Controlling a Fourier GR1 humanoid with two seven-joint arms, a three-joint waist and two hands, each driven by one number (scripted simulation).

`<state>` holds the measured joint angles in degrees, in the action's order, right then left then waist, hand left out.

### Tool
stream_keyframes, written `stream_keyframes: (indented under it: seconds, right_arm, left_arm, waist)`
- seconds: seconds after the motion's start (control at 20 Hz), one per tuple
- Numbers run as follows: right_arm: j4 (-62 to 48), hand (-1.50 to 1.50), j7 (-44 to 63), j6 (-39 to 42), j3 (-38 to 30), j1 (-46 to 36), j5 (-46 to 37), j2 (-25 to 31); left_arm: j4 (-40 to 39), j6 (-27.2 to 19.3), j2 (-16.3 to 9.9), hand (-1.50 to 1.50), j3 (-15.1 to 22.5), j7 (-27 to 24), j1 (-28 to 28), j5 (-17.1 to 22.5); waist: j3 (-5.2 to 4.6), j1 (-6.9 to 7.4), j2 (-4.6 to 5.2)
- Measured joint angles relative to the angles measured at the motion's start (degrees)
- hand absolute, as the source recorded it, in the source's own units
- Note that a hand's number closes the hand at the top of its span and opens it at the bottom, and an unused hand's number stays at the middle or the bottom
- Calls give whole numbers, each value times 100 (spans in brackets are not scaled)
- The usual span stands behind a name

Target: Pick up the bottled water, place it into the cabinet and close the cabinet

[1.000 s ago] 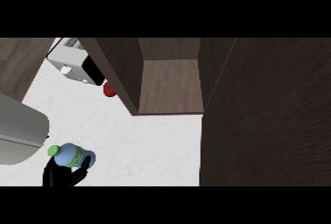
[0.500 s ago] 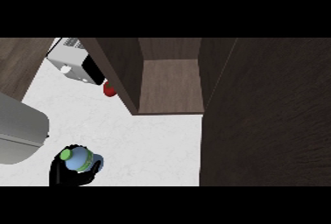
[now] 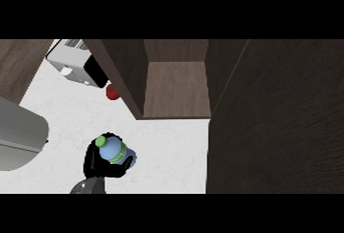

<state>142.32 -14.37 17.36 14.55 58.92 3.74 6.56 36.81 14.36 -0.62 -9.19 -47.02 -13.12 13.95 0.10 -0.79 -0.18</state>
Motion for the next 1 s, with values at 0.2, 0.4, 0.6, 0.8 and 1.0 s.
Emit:
stream_keyframes:
  seconds: [0.2, 0.4, 0.6, 0.8, 1.0]
  right_arm:
    - [-9, -150, -50, 30, 1, 55, -8, 17]
    - [-41, -150, -15, -20, 85, -38, -30, -48]
    - [-44, -150, 8, -20, -57, -109, 5, -40]
    - [-70, -150, -7, 27, -138, -129, 64, -24]
    - [-75, -150, -1, 35, -133, -162, 81, -57]
  left_arm:
    - [498, -399, 38, 150, 746, 398, -27, 554]
    - [1171, -1039, 52, 150, 1525, 895, -94, 1081]
    - [1699, -1758, 58, 150, 2131, 1167, -200, 1237]
    - [2063, -2633, 60, 150, 2636, 1503, -617, 1190]
    - [2137, -3392, 61, 150, 3048, 1807, -1127, 1348]
  waist:
    - [-5, 7, -12]
    - [-7, 12, -14]
    - [-8, 12, -6]
    - [-8, -11, -3]
    - [-9, -40, 7]
